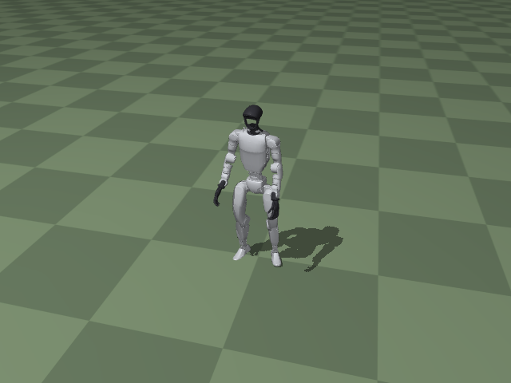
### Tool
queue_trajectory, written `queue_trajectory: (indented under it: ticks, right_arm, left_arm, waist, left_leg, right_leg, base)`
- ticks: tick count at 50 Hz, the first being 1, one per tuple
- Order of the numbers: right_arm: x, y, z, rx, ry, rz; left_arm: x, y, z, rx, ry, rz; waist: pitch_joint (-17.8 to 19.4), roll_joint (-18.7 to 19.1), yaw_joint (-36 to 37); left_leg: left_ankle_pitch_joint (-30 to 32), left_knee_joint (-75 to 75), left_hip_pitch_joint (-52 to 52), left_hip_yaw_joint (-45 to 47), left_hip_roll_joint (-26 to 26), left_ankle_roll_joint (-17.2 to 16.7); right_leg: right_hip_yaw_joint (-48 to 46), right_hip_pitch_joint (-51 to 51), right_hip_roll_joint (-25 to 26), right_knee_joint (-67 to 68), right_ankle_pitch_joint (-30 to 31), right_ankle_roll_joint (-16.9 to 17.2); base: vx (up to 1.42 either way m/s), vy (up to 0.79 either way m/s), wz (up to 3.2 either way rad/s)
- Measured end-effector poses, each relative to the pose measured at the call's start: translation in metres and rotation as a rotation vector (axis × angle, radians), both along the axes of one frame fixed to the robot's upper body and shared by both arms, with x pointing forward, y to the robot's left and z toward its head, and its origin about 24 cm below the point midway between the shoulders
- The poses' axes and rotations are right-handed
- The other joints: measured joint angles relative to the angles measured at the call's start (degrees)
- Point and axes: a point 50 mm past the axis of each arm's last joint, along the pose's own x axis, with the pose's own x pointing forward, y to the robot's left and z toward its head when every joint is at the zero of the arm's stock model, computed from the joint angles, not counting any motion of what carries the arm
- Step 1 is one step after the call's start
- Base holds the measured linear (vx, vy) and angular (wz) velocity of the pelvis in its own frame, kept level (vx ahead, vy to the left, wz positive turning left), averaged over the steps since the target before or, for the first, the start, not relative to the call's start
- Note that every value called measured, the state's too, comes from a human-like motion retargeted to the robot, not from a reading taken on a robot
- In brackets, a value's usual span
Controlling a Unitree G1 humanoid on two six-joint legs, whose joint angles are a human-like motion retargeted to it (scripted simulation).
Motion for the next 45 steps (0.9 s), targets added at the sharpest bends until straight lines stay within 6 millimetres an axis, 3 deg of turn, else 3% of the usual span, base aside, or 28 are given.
queue_trajectory:
  ticks: [17,23,27,32,40,45]
  right_arm:
    - [-0.029,-0.014,-0.008,0.021,0.059,-0.102]
    - [-0.048,-0.012,-0.015,0.031,0.113,-0.124]
    - [-0.051,-0.01,-0.018,0.015,0.145,-0.129]
    - [-0.035,-0.005,-0.014,-0.01,0.112,-0.082]
    - [0.02,0.004,0.008,-0.031,-0.065,0.02]
    - [0.047,0.011,0.023,-0.004,-0.16,0.029]
  left_arm:
    - [0.02,-0.006,0.009,-0.009,-0.08,0.027]
    - [0.023,-0.008,0.011,-0.007,-0.105,0.026]
    - [0.023,-0.004,0.011,0.003,-0.107,0.033]
    - [0.012,0.003,0.008,0.026,-0.077,0.047]
    - [-0.021,0.009,-0.005,0.028,0.022,0.107]
    - [-0.031,0.007,-0.01,0.011,0.063,0.127]
  waist:
    - [-0.74,0.36,1.47]
    - [-1.61,0.35,3.31]
    - [-1.71,-0.17,4.01]
    - [-1.43,-0.59,3.07]
    - [-1.11,-0.36,-1.07]
    - [-1.13,-0.07,-2.73]
  left_leg:
    - [-0.22,0.18,-0.33,-2.71,-1.27,0.61]
    - [-0.24,0.34,-0.65,-4.17,-1.42,0.62]
    - [-0.17,0.4,-0.97,-4.87,-1.51,0.47]
    - [-0.29,0.62,-0.96,-5.14,-1.27,0.07]
    - [-0.48,0.8,-0.64,-4.02,-0.84,-0.32]
    - [-0.54,0.7,-0.38,-3.12,-0.92,0.05]
  right_leg:
    - [-2.41,1.01,-1.86,0.61,-1.22,-0.15]
    - [-3.84,1.14,-2.37,1.6,-1.91,-0.06]
    - [-4.22,1.57,-2.44,0.87,-1.98,-0.77]
    - [-4.61,1.86,-2.32,0.88,-2.08,-1.2]
    - [-3.96,1.99,-1.8,0.23,-1.48,-1.31]
    - [-3.22,1.73,-1.76,0.17,-1.18,-0.81]
  base:
    - [0.01,0.0,0.03]
    - [0.03,0.01,0.21]
    - [0.01,0.0,0.05]
    - [0.0,0.0,0.0]
    - [0.0,0.0,0.0]
    - [0.0,0.0,0.0]
